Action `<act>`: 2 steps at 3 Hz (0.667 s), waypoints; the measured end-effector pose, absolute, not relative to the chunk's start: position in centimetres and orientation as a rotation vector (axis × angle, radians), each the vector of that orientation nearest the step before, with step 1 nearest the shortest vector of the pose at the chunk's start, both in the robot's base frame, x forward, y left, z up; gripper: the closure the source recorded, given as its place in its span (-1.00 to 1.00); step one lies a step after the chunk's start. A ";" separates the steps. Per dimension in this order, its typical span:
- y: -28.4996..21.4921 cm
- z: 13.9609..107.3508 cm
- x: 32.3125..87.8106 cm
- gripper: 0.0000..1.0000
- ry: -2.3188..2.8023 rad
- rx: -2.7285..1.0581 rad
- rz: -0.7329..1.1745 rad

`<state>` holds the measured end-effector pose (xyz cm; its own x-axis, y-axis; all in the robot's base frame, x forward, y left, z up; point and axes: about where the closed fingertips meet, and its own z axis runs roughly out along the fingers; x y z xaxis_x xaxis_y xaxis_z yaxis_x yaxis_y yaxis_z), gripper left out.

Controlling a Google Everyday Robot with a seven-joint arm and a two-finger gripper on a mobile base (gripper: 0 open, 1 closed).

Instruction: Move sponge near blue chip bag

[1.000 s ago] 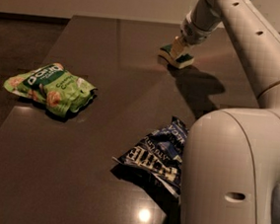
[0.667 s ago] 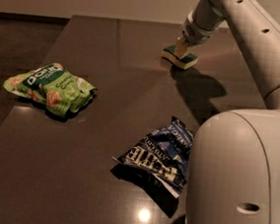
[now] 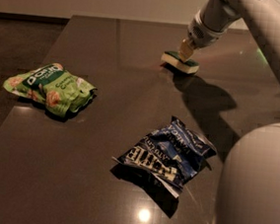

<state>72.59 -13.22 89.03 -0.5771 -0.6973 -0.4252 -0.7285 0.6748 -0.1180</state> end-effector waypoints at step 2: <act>-12.8 91.7 64.7 1.00 2.381 -1.205 0.164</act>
Offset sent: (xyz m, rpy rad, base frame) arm -0.1485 0.0069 0.0438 0.0526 0.0044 0.1643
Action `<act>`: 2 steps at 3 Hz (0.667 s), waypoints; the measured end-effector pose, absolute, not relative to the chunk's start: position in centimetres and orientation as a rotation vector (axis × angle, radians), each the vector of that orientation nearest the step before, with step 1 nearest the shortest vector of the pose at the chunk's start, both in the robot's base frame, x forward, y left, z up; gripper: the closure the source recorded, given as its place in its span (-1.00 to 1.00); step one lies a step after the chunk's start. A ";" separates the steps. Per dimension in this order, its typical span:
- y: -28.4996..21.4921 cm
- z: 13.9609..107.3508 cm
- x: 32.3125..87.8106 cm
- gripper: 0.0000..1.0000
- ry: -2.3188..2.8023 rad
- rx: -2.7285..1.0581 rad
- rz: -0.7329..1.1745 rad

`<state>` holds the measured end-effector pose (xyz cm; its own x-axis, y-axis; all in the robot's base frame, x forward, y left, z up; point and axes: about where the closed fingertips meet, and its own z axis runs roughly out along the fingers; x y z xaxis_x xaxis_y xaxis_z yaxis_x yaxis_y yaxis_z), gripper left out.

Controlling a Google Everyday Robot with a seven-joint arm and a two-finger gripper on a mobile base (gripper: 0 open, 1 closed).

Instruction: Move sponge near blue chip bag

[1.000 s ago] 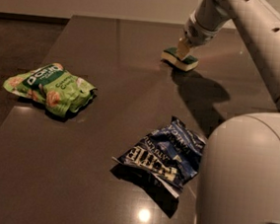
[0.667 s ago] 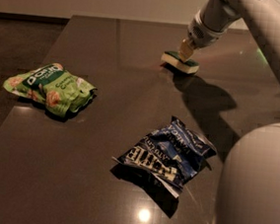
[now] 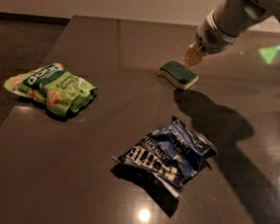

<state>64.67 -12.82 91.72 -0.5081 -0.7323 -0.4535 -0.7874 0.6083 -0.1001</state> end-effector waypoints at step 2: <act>-12.4 92.1 59.5 0.76 2.367 -1.277 0.203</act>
Offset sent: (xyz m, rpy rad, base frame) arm -0.0469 0.0035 0.0048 0.0061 0.0205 0.0518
